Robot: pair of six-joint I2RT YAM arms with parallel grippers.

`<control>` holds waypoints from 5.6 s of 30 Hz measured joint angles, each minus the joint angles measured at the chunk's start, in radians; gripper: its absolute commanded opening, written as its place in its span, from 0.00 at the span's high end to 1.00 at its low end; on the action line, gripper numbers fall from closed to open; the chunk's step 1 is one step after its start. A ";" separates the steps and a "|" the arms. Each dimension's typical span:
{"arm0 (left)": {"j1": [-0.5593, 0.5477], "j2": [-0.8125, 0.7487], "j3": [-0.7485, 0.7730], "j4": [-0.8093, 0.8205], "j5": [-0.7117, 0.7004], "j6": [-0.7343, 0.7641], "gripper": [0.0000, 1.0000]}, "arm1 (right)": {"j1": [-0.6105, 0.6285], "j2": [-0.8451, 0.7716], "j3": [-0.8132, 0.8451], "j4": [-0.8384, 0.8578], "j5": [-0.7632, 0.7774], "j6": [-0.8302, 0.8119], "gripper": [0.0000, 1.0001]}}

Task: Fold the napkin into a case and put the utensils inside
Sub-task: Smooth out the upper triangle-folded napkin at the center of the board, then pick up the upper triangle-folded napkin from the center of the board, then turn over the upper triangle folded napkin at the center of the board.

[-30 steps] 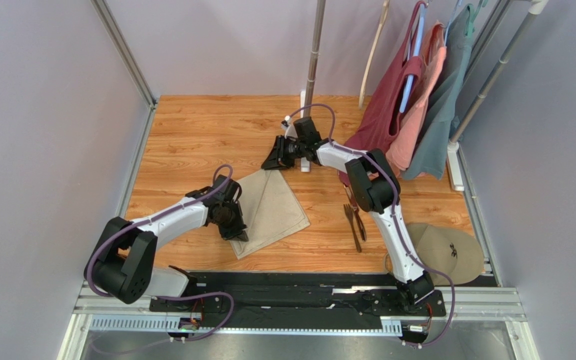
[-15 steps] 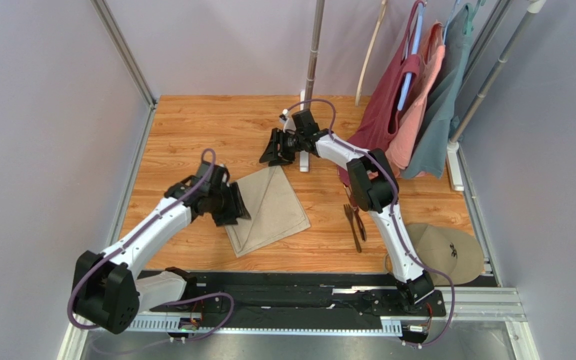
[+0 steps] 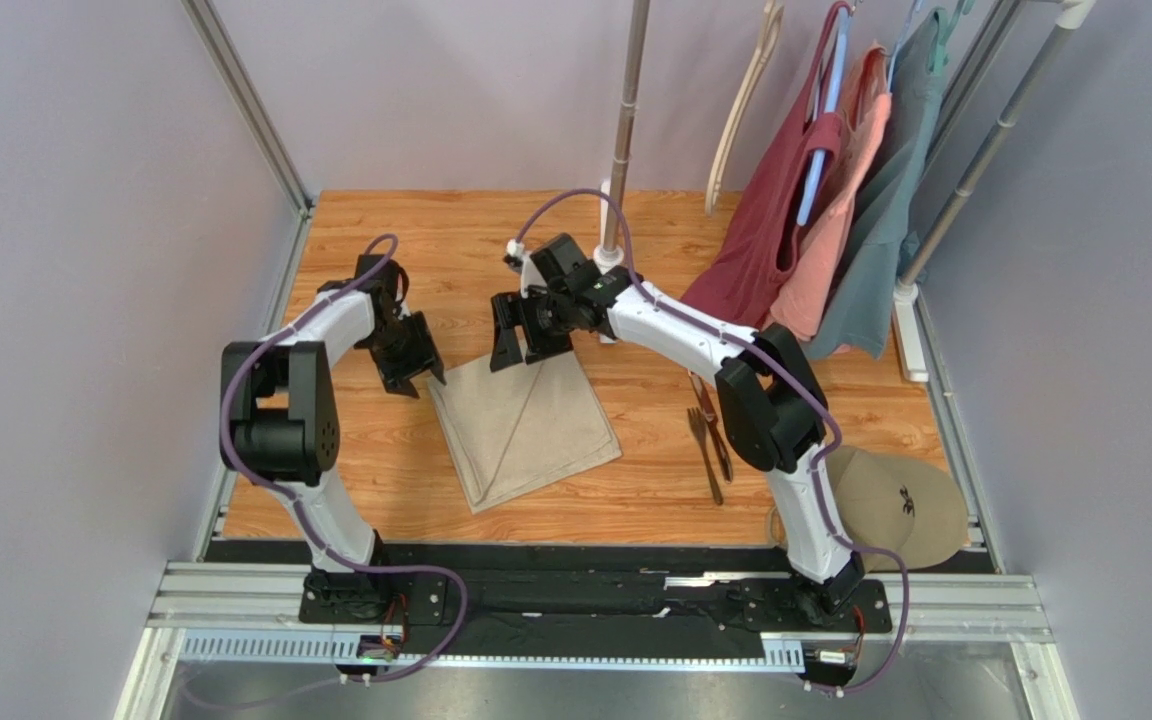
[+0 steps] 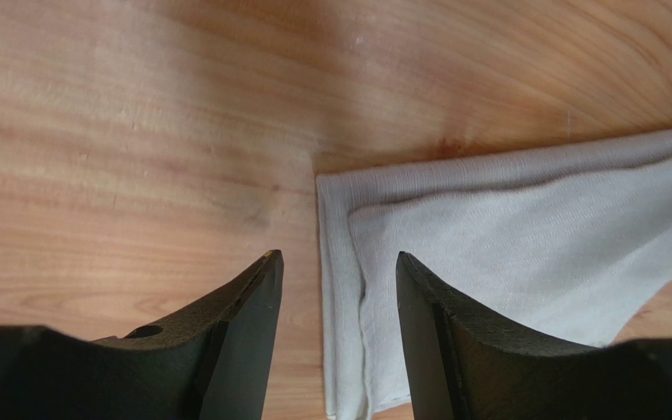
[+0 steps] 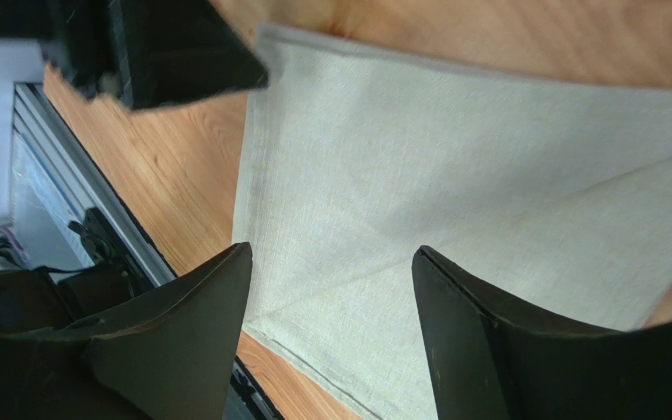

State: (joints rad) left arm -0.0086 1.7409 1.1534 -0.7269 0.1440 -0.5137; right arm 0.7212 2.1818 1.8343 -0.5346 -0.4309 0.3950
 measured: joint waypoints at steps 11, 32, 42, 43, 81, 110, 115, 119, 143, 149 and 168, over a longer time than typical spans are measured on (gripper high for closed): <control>0.000 0.127 0.074 -0.011 0.003 0.024 0.61 | 0.144 -0.089 -0.151 -0.106 0.164 -0.082 0.24; 0.000 0.133 0.074 -0.013 -0.017 0.023 0.86 | 0.536 0.048 0.039 -0.241 0.551 -0.137 0.40; 0.000 0.133 0.074 -0.013 -0.017 0.022 0.87 | 0.564 0.089 0.039 -0.271 0.593 -0.142 0.40; 0.000 0.133 0.074 -0.013 -0.017 0.022 0.87 | 0.568 0.089 0.039 -0.272 0.599 -0.142 0.40; 0.022 0.133 0.071 -0.012 -0.006 0.016 0.96 | 0.601 0.156 0.118 -0.292 0.640 -0.149 0.85; 0.240 -0.508 0.305 -0.228 0.060 -0.039 1.00 | 0.446 -0.270 -0.219 0.686 -0.102 0.302 1.00; 0.000 -0.239 0.265 -0.109 -0.014 -0.042 1.00 | 0.323 -0.219 -0.550 1.054 -0.178 0.533 1.00; -0.122 0.046 0.237 -0.010 -0.045 -0.053 1.00 | 0.248 -0.111 -0.735 1.176 -0.214 0.616 1.00; -0.321 0.306 0.419 0.238 0.004 -0.072 0.31 | 0.008 -0.355 -1.015 0.747 -0.209 0.263 0.42; -0.350 0.122 0.404 0.197 -0.010 -0.070 0.39 | -0.079 -0.455 -0.990 0.517 -0.113 0.155 0.41; -0.491 0.031 0.181 0.061 -0.180 -0.125 0.63 | -0.094 -0.063 -0.384 0.327 0.022 0.100 0.93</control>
State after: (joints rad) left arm -0.4999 1.7718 1.3342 -0.6655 -0.0357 -0.6388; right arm 0.6273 2.1185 1.4506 -0.2081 -0.4088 0.4946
